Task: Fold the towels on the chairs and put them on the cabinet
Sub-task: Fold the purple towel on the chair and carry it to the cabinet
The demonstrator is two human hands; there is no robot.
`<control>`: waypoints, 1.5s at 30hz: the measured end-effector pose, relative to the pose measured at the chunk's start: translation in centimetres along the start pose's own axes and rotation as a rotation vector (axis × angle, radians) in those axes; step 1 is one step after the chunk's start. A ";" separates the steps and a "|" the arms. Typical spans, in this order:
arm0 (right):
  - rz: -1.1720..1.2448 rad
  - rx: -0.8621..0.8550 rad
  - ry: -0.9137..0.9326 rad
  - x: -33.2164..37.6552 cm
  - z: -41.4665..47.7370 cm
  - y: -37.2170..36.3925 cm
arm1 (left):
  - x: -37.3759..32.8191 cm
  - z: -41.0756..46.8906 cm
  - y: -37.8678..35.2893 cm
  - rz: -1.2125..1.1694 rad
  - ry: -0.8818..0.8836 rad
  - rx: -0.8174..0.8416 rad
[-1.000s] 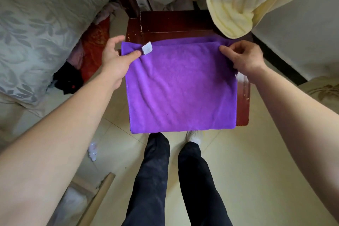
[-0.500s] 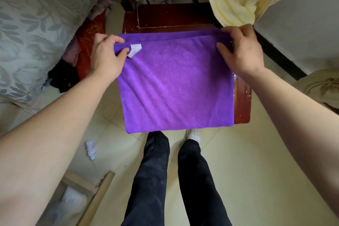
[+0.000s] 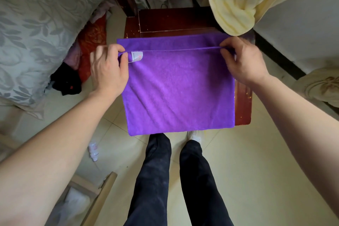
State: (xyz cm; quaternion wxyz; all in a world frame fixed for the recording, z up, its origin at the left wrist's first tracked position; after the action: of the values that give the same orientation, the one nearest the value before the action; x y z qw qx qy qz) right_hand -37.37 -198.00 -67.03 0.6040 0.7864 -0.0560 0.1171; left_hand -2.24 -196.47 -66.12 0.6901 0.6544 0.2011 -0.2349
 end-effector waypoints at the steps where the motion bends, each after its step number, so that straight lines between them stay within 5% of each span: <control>1: 0.027 -0.046 -0.014 -0.1 -0.4 0.6 | 0.0 -0.1 0.2 -0.035 0.012 -0.012; 7: 0.059 -0.102 -0.202 -0.2 2.2 0.8 | 0.6 3.3 -0.2 -0.101 0.151 -0.046; 15: -0.047 -0.037 -0.442 -1.6 3.9 -2.0 | 2.8 5.0 -3.6 -0.046 0.350 0.139; 20: 0.108 -0.038 -0.675 -4.3 2.4 -2.4 | 6.2 3.2 -3.3 -0.481 0.753 -0.136; 29: 0.061 0.205 -0.822 -2.4 -11.4 -5.6 | 4.1 -14.4 -6.3 -0.485 1.104 0.081; 36: 0.203 0.399 -0.959 -1.7 -21.8 -9.6 | 1.1 -24.5 -5.7 -0.506 1.318 -0.011; 40: 0.396 0.406 -0.974 -1.6 -23.4 -10.3 | 0.6 -26.1 -5.4 -0.500 1.371 0.033; 45: 0.295 0.344 -0.809 -3.1 -23.4 -8.4 | 0.0 -26.4 -4.8 -0.571 1.423 0.059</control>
State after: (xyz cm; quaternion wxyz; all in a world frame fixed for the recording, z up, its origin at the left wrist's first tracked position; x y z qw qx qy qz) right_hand -41.13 -173.45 -69.99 0.3712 0.8413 -0.3782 -0.1068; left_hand -4.25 -170.29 -71.65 0.2891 0.5887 0.7518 0.0683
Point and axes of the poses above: each hand's wrist, its own z-axis towards the middle knuckle, its own y-axis out of the back of the hand, x = y × z, the point moved 7 cm from there along z, towards the middle knuckle, and after that the axes turned 15 degrees about -z, right-handed, at the moved point
